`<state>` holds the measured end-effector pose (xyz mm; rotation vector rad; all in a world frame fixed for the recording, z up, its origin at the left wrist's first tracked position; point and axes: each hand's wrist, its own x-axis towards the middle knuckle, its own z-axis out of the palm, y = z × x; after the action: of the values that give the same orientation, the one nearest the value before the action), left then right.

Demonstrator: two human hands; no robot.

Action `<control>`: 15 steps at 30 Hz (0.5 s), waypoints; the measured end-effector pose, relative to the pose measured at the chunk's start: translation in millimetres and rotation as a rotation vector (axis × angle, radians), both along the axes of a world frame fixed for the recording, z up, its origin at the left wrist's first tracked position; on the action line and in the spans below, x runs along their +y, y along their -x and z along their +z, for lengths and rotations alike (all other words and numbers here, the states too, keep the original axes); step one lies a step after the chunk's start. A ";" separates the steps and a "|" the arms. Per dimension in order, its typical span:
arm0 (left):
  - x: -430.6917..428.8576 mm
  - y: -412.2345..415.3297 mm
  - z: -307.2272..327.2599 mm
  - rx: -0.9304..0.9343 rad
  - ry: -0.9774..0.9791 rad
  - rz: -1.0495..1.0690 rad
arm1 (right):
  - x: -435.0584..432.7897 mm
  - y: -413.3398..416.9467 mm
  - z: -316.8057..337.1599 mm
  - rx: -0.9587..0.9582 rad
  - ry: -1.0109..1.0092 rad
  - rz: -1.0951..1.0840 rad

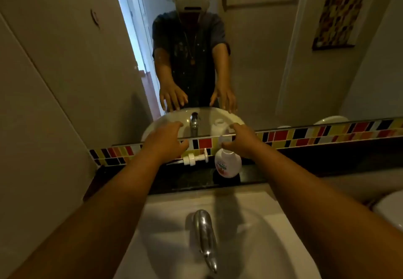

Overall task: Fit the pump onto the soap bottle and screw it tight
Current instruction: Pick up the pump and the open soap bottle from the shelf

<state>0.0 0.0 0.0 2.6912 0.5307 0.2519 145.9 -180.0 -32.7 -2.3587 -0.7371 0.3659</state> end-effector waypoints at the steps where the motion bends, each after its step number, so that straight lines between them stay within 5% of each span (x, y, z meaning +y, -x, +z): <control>1: -2.4 -1.5 -6.9 0.035 0.010 0.016 | -0.1 0.7 -9.7 0.030 -0.003 -0.015; 15: -4.5 -43.8 -99.8 0.187 -0.096 0.066 | -0.8 0.0 -99.9 0.147 -0.322 -0.139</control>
<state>43.8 -4.5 -99.8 2.8104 0.6793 0.0441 145.9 -180.9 -132.6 -2.0415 -0.5161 0.3298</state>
